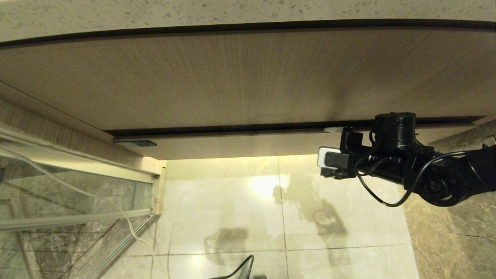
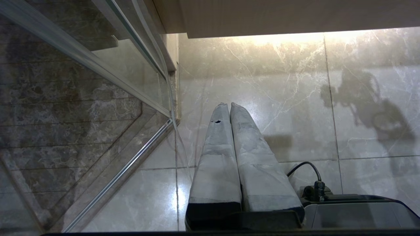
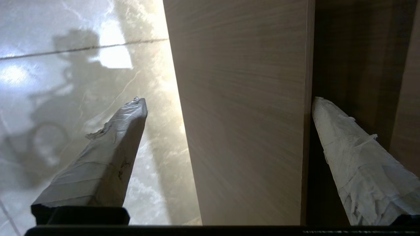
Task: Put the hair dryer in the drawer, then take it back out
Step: Pull open the drawer
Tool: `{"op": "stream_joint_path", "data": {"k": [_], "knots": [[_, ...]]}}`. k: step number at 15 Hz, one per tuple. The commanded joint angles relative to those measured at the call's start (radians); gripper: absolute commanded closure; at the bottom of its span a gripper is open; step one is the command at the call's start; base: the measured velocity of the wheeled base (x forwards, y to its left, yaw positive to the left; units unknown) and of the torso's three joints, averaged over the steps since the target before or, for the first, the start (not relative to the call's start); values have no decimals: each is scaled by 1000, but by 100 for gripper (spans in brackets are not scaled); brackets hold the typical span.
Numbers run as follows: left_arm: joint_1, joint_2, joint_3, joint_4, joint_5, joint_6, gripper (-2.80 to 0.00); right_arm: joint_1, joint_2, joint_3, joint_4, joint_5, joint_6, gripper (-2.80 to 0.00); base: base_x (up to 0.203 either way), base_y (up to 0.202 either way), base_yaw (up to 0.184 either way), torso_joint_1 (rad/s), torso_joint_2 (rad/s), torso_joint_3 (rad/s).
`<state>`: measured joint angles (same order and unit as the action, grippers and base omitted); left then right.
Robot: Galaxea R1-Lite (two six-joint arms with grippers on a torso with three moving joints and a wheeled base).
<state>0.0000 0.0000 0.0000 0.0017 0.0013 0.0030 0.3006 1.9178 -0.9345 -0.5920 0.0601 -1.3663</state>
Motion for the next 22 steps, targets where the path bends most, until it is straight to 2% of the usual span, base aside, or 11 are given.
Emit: {"op": "stream_joint_path", "data": {"k": [1, 7, 12, 17, 20, 22], "knots": [[0, 0, 0, 0, 0, 0, 0, 1, -14, 21, 1, -3, -8, -280, 0, 0, 0, 0, 0, 0], [0, 0, 0, 0, 0, 0, 0, 3, -84, 32, 61, -6, -10, -280, 0, 0, 0, 0, 0, 0], [0, 0, 0, 0, 0, 0, 0, 3, -209, 76, 171, -6, -27, -280, 0, 0, 0, 0, 0, 0], [0, 0, 0, 0, 0, 0, 0, 3, -406, 129, 282, -85, -61, -280, 0, 0, 0, 0, 0, 0], [0, 0, 0, 0, 0, 0, 0, 3, -536, 179, 293, -130, -63, -280, 0, 0, 0, 0, 0, 0], [0, 0, 0, 0, 0, 0, 0, 3, -556, 198, 290, -155, -56, -280, 0, 0, 0, 0, 0, 0]]}}
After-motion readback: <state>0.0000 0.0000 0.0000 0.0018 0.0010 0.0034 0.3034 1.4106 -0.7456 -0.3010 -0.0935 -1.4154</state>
